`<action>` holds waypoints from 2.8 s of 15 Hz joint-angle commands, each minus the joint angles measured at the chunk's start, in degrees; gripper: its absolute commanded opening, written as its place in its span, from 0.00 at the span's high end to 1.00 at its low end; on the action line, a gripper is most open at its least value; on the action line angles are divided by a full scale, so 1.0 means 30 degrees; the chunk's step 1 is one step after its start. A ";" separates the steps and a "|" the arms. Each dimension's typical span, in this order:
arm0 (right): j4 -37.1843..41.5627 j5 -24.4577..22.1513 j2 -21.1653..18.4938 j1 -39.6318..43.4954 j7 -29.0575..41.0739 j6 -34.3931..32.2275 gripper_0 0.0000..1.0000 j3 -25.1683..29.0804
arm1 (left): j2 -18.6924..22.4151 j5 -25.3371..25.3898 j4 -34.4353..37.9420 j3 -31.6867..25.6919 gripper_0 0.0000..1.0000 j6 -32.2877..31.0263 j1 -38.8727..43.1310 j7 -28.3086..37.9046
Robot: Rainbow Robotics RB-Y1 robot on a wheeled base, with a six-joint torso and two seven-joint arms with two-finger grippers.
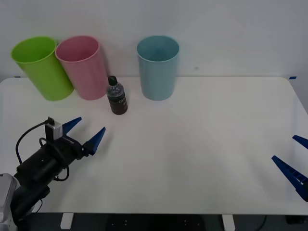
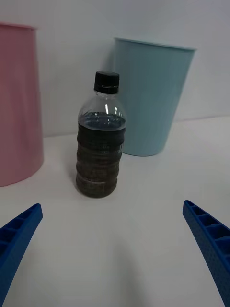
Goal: Grasp the object on the table and drop it into the matching bin: aluminum can to the light blue bin, PET bottle to the pink bin.
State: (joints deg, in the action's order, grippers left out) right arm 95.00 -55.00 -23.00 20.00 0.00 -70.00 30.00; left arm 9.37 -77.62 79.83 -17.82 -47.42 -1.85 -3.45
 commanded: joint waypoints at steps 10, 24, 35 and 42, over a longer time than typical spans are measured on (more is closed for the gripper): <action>-0.0001 0.0001 0.0000 0.0000 0.0000 0.0000 0.00 0.0000 | -0.0428 -0.0611 -0.4580 -0.0155 0.00 0.1508 -0.4129 -0.0258; -0.0001 0.0001 0.0000 0.0000 0.0000 0.0000 0.00 0.0000 | -0.0633 -0.2984 -1.0381 -0.0185 0.00 0.4585 -0.9813 -0.0404; -0.0001 0.0001 0.0000 0.0000 0.0000 0.0000 0.00 0.0000 | -0.1600 -0.4771 -1.0381 -0.0536 0.00 0.6225 -1.0721 0.0035; -0.0001 0.0001 0.0000 0.0000 0.0000 0.0000 0.00 0.0000 | -0.1600 -0.4771 -1.0381 -0.0214 1.00 0.6723 -1.0780 -0.0141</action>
State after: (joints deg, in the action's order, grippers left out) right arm 95.00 -55.00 -23.00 20.00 0.00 -70.00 30.00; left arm 4.62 -91.94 48.68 -18.53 -27.26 -34.18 -3.85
